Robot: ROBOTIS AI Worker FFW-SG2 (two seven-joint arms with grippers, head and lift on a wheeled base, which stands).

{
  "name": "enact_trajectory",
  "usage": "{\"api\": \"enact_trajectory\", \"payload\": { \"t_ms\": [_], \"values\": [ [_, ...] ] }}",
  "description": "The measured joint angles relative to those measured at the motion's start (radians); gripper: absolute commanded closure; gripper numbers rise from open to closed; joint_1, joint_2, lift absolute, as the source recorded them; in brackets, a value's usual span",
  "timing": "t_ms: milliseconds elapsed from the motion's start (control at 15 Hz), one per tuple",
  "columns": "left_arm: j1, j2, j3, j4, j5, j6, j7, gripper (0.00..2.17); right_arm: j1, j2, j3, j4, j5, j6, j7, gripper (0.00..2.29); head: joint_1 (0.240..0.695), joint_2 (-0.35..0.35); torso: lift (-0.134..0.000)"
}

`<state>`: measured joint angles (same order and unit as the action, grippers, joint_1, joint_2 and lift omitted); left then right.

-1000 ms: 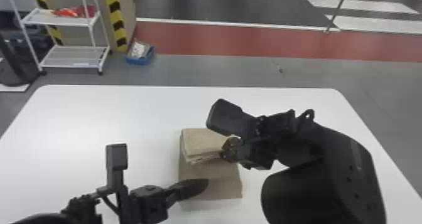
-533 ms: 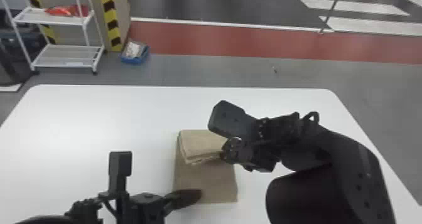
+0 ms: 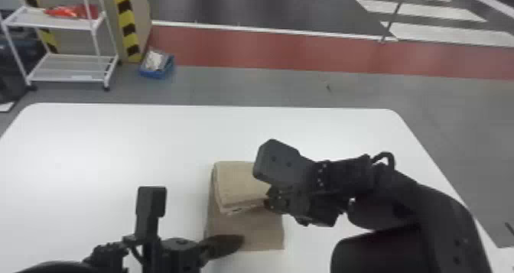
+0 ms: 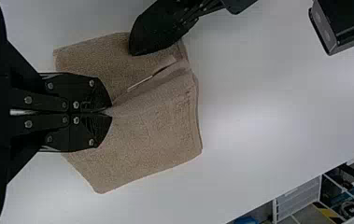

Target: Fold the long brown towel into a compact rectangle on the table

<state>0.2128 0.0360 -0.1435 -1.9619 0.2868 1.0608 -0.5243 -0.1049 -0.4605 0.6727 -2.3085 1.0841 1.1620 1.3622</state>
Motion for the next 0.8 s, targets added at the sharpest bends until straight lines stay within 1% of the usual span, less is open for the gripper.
{"api": "enact_trajectory", "payload": {
  "t_ms": [267,533,800],
  "values": [
    [-0.003,0.001,-0.001,0.004,0.000,0.000,0.005,2.01,0.026,-0.003,0.016,-0.035,0.007,0.000,0.000,1.42,0.695,-0.153,-0.124],
    [-0.003,0.003,0.004,0.005,0.002,0.000,0.004,2.01,0.053,-0.014,0.034,-0.034,0.025,-0.006,0.000,1.42,0.695,-0.153,-0.124],
    [-0.003,0.004,0.006,0.004,0.005,0.000,0.003,2.01,0.072,-0.018,0.049,-0.022,0.041,-0.012,0.000,1.42,0.695,-0.156,-0.124]
  ]
}}
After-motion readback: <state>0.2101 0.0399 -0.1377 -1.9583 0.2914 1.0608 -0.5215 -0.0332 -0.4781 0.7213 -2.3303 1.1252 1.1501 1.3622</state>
